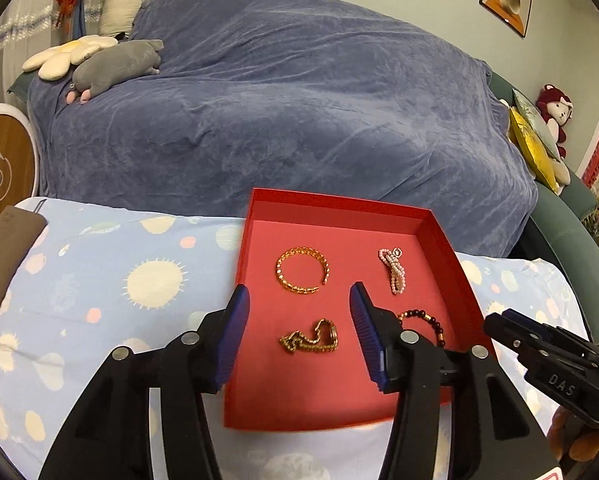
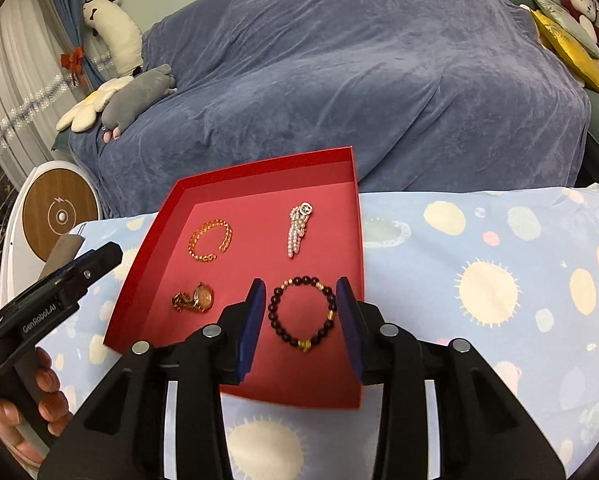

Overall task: Organize jewelry
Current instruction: 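Carry the watch and bead bracelet into the red box and open both tools, then lower the right tool onto the gold chain necklace and close on it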

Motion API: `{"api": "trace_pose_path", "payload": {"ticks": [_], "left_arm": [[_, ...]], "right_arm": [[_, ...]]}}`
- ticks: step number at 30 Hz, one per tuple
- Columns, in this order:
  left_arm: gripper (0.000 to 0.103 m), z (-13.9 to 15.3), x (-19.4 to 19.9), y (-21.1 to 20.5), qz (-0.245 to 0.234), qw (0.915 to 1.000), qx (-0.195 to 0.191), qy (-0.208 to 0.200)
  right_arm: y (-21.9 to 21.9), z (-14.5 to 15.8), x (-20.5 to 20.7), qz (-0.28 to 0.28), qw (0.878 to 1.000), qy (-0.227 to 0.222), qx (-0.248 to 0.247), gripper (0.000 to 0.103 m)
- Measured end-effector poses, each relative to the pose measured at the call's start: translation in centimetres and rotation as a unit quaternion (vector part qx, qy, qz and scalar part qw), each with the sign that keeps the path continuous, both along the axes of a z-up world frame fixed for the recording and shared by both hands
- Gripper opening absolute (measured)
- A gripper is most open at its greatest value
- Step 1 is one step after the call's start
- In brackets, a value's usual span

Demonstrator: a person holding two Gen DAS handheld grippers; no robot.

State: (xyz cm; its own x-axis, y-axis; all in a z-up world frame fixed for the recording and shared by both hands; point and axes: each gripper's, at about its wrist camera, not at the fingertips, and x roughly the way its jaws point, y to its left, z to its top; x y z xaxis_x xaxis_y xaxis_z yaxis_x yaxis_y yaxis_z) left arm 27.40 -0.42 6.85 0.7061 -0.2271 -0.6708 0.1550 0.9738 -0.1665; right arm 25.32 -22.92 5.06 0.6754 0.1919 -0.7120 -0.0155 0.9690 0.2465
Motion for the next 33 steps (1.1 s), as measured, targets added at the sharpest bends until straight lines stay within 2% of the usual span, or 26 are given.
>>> {"api": "trace_pose_path", "payload": {"ticks": [1,4,6,9,15,18,22,29,33], "left_arm": [[0.056,0.3,-0.8,0.4,0.002,1.0000,0.006,-0.001],[0.060,1.0,-4.0,1.3,0.005,0.9998,0.020,-0.008],[0.062,1.1,-6.1,1.7,0.007,0.9995,0.030,-0.006],[0.063,0.7,-9.5,2.2,0.008,0.9992,0.039,-0.002],[0.064,-1.9,-14.5,3.0,0.012,0.9992,0.016,0.035],[0.064,-3.3,-15.7,2.8,0.004,0.9986,0.019,0.049],[0.064,-4.6,-15.9,2.4,-0.008,0.9976,0.043,0.054],[0.064,-5.0,-15.2,3.5,0.004,0.9973,0.020,0.071],[0.064,-5.1,-15.0,3.9,0.001,0.9969,0.015,0.078]], "right_arm": [[-0.1,0.3,-1.3,0.004,1.000,-0.001,0.001,0.036],[-0.2,0.9,-5.0,0.016,1.000,0.001,0.011,0.039],[-0.1,1.1,-7.7,0.018,1.000,-0.002,0.010,0.043],[0.4,0.8,-11.4,0.024,1.000,-0.004,0.007,0.043],[1.7,-1.2,-16.1,0.035,0.999,0.004,0.006,0.043],[2.9,-2.5,-16.6,0.053,0.998,0.017,0.002,0.043],[4.4,-4.4,-16.2,0.071,0.997,0.033,-0.015,0.042],[7.1,-6.4,-14.0,0.094,0.994,0.047,-0.027,0.040],[8.4,-7.6,-13.3,0.102,0.992,0.051,-0.050,0.034]]}}
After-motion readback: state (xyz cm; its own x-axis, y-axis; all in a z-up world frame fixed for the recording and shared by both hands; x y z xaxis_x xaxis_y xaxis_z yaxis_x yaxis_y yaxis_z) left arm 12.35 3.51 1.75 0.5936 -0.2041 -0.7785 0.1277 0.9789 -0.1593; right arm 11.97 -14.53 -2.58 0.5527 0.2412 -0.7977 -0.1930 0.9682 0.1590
